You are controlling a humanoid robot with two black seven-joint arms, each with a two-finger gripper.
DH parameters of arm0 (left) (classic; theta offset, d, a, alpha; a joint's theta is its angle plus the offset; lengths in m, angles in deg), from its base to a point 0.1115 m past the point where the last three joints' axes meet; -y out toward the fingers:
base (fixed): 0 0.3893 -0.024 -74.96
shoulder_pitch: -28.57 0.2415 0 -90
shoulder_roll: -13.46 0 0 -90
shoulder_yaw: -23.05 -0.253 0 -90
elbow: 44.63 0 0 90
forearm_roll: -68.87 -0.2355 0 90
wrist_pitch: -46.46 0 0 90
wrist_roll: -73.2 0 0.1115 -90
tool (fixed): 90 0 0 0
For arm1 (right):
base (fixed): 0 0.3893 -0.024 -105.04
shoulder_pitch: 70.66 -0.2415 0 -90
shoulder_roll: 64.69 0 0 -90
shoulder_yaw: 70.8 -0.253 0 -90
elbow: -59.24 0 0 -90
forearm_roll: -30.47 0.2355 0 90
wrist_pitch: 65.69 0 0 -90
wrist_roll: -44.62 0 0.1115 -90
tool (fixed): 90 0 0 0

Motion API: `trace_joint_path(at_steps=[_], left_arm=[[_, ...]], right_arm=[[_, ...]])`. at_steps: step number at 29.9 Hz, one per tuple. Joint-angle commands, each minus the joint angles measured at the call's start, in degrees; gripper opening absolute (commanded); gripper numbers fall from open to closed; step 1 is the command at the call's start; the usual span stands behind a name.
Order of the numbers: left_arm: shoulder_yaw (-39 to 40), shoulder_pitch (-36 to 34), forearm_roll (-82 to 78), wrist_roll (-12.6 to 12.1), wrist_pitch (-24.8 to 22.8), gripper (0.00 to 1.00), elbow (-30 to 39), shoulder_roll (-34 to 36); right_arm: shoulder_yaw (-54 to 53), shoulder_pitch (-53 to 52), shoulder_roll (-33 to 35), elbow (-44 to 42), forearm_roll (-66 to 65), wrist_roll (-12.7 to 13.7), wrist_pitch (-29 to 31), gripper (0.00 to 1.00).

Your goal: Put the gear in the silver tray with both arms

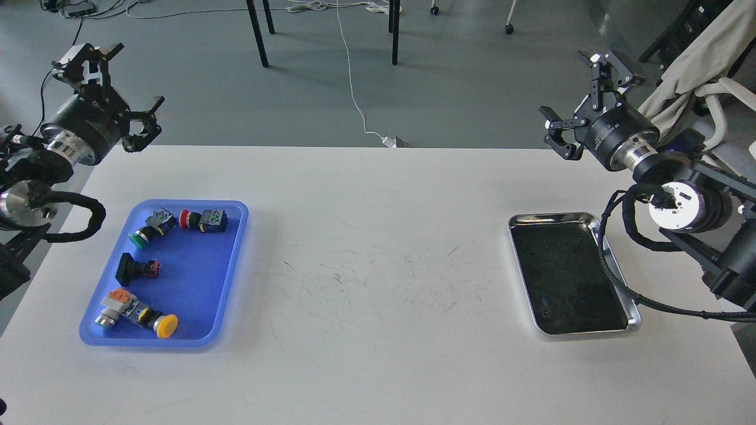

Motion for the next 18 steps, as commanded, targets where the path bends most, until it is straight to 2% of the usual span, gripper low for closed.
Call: trace_joint_path(at_steps=[1,10,18], left_arm=[[-0.12,0.38,-0.03,0.08,-0.15,0.98,0.18,0.54],[0.05,0.38,0.05,0.08,-1.2,0.98,0.18,1.77],[0.14,0.47,0.05,0.25,-0.5,0.98,-1.05,1.16]], right_arm=[[-2.62,0.61,-1.25,-1.14,0.18,-0.2,-0.41,1.0],[-9.21,2.89,-6.34,-4.92,0.09,-0.64,-0.68,1.0],[-8.96,3.25,-8.55,-6.15,-0.18,-0.64,-2.35,1.0]])
